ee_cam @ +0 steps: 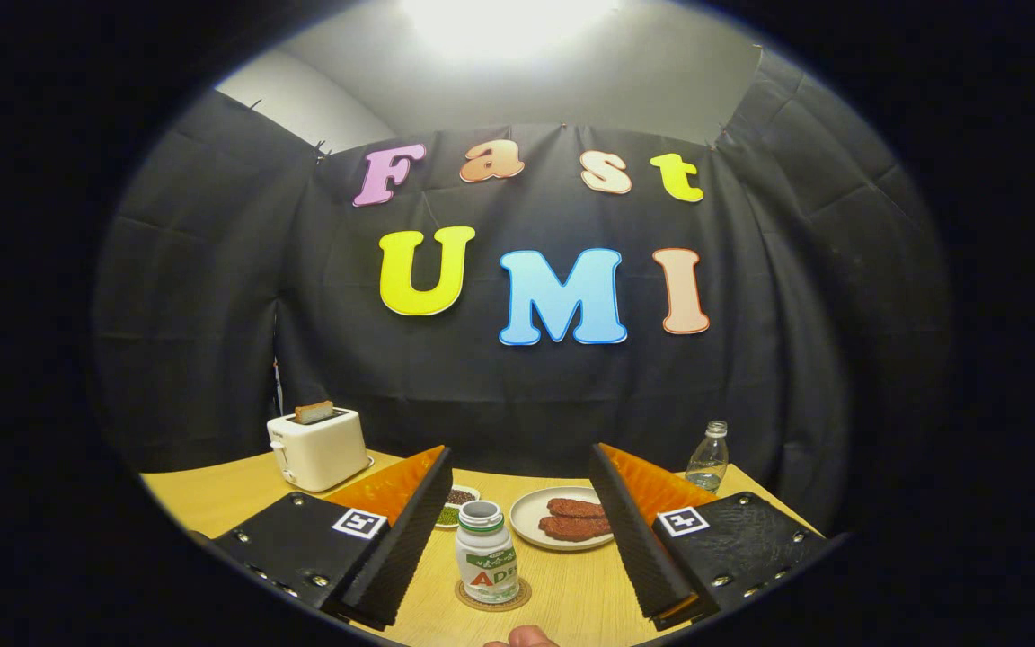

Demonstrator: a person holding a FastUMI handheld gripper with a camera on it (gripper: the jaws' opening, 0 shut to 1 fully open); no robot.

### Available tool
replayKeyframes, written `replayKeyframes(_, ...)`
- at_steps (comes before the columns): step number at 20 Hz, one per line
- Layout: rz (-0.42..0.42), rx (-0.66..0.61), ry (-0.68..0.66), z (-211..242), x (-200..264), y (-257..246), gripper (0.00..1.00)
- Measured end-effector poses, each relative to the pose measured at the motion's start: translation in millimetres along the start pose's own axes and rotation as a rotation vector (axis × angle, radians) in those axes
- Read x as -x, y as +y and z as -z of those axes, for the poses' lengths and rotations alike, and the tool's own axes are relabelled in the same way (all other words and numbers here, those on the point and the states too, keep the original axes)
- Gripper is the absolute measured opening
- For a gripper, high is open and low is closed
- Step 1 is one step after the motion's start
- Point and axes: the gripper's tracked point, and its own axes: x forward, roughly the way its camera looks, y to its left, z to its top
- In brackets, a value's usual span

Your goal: Take the bottle from table, then pour the juice into the cup, finally place the bottle on the coaster

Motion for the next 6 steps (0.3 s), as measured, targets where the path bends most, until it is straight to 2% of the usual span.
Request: replayKeyframes(6,0.007,0.003,-0.005,-8.2,6.8,-3.3,0.94)
